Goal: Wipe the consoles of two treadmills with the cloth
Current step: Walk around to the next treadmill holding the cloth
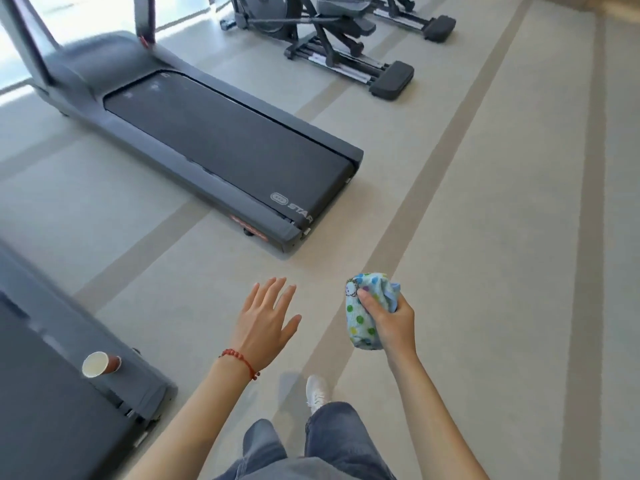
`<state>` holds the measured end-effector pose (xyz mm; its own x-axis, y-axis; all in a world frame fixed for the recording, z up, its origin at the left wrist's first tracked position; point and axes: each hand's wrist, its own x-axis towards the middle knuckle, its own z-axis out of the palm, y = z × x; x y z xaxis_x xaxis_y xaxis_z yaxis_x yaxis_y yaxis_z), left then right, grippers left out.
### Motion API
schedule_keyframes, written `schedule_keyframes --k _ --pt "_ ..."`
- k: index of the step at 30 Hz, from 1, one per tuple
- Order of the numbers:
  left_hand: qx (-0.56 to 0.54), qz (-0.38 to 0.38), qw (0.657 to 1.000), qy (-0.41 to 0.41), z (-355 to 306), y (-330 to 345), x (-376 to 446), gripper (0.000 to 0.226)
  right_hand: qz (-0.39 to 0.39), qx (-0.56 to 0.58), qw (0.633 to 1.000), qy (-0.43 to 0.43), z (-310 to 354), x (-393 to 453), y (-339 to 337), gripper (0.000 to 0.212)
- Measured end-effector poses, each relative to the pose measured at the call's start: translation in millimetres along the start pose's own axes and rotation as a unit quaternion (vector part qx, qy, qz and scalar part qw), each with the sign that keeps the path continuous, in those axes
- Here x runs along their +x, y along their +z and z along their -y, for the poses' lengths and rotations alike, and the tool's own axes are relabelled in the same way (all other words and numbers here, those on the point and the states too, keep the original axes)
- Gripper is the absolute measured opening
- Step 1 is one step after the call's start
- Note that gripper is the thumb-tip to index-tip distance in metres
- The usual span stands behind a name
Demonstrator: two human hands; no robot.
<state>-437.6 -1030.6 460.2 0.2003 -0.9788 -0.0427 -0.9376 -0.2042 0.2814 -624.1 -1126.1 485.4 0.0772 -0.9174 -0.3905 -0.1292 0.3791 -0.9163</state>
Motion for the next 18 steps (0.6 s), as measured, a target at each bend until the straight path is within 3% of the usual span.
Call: schedule_keyframes --k 7,18 --pt "-0.017 -0.032 0.988 -0.152 29 -20 35 0.068 0.148 -0.064 0.987 -0.018 56 80 62 0.014" --pt "-0.036 -0.088 0.931 -0.353 128 -44 23 0.068 0.37 -0.144 0.917 -0.033 70 102 244 0.015"
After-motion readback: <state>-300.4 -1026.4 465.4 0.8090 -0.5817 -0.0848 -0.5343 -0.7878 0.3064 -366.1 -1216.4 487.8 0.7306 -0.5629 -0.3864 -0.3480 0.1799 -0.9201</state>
